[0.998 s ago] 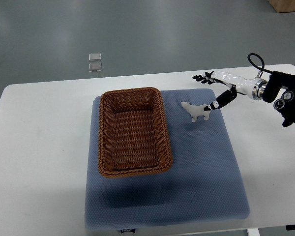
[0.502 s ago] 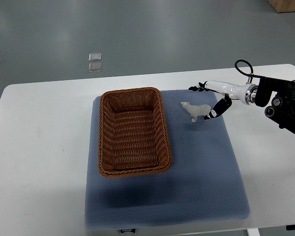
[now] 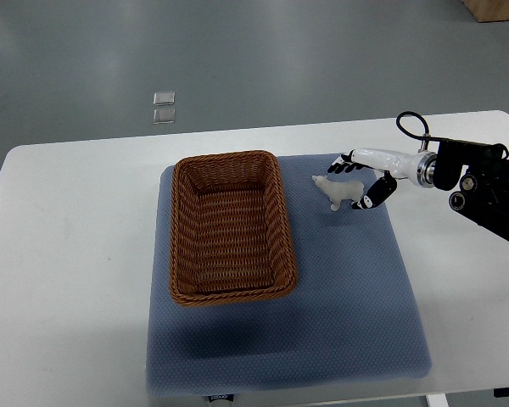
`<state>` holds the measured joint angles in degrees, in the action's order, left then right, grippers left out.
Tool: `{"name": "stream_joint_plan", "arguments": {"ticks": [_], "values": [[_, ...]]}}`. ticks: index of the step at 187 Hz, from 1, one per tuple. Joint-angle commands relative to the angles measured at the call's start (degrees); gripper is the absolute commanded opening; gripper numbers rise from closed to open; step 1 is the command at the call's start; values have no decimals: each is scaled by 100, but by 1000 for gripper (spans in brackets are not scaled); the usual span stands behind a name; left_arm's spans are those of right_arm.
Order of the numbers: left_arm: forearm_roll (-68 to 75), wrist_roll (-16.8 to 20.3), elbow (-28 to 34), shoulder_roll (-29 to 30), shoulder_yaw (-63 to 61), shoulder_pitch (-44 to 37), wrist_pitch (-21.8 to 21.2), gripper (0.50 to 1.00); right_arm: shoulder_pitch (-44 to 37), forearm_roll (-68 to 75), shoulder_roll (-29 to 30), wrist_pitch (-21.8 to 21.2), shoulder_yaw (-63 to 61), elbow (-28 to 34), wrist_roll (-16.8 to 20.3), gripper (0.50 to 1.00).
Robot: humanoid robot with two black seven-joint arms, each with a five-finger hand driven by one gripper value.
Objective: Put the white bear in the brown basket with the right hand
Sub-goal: 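Close the right hand fingers around the white polar bear, then carry the bear over the wicker basket and release it inside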
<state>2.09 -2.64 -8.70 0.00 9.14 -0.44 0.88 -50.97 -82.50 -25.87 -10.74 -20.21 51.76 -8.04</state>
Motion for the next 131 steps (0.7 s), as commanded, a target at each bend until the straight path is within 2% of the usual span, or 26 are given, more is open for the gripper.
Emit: {"name": "stream_joint_plan", "arguments": {"ticks": [1, 46, 74, 89, 131], "values": [[-7, 0, 0, 0, 8, 0, 0, 1000, -1, -90, 47, 10, 35, -8, 13, 801], [2, 0, 0, 0, 8, 0, 0, 1000, -1, -161, 73, 81, 61, -43, 13, 707], [-7, 0, 0, 0, 0, 0, 0, 1000, -98, -205, 73, 89, 202, -96, 22, 554], [2, 0, 0, 0, 0, 0, 0, 1000, -124, -231, 73, 151, 211, -140, 22, 500], [-7, 0, 0, 0, 8, 0, 0, 1000, -159, -213, 64, 555, 184, -140, 13, 500]]}}
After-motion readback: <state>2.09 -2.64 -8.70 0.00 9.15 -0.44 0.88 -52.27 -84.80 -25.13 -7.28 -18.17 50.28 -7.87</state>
